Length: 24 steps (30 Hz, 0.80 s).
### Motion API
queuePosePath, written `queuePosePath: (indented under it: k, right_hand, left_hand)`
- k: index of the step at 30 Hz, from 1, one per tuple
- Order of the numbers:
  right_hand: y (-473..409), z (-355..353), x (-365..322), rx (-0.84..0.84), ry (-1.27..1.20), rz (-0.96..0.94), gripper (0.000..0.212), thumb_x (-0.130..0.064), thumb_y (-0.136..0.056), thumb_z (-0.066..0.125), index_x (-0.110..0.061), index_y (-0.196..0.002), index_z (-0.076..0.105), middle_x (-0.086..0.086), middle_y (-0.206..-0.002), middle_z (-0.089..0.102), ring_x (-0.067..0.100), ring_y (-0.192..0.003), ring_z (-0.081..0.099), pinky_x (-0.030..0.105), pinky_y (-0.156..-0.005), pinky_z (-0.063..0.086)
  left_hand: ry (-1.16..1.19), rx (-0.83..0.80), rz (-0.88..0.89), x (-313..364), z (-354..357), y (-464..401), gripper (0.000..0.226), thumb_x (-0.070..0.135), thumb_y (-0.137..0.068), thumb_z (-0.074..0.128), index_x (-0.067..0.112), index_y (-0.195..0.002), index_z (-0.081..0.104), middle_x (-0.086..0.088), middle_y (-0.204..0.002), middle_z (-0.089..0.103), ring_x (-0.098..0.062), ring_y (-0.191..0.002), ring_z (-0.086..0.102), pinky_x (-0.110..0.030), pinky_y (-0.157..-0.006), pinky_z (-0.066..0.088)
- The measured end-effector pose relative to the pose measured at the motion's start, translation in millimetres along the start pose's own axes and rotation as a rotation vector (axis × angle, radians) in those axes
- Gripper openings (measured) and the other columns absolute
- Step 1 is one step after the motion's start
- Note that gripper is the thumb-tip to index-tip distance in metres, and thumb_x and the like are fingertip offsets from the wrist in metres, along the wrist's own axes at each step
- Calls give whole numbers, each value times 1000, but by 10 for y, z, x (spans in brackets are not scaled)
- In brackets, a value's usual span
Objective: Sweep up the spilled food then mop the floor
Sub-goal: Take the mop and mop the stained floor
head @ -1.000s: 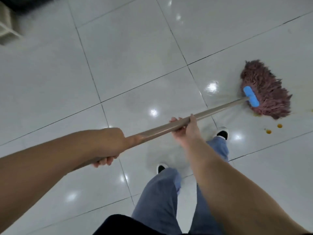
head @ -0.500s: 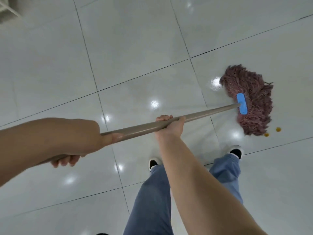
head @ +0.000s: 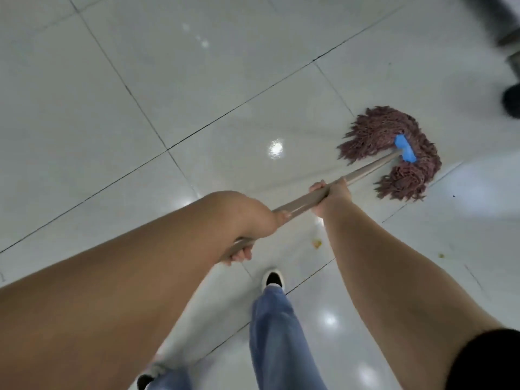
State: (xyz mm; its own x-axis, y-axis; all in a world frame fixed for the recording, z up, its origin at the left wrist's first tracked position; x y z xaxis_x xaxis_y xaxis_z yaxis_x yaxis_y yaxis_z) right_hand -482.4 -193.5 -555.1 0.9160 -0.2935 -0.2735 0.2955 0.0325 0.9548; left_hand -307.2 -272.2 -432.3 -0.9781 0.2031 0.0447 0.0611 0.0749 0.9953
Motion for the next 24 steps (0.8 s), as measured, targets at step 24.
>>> queuePosePath:
  k: [24]
  right_hand:
    - [802,-1853,2450,-29,278,191,44,-53,-91,46,-13,-76,38,2,-29,37,11,-22,38,13,-36,40]
  left_hand:
    - [337,4,-75,-2817,1789,449,69,78,-76,41,11,-60,45,3,-30,39,-10,-22,31,-9,-36,29]
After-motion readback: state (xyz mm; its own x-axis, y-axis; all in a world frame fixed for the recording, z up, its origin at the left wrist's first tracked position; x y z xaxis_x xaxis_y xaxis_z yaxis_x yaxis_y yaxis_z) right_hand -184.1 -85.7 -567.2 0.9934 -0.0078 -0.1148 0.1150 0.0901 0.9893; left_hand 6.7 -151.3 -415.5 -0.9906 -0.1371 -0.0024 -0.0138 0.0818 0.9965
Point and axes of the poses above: each hand's wrist, its own y-axis away from the middle knuckle, its own z-axis out of the palm, x = y × z, the point moved 8 cm from there along -y, towards the middle knuckle
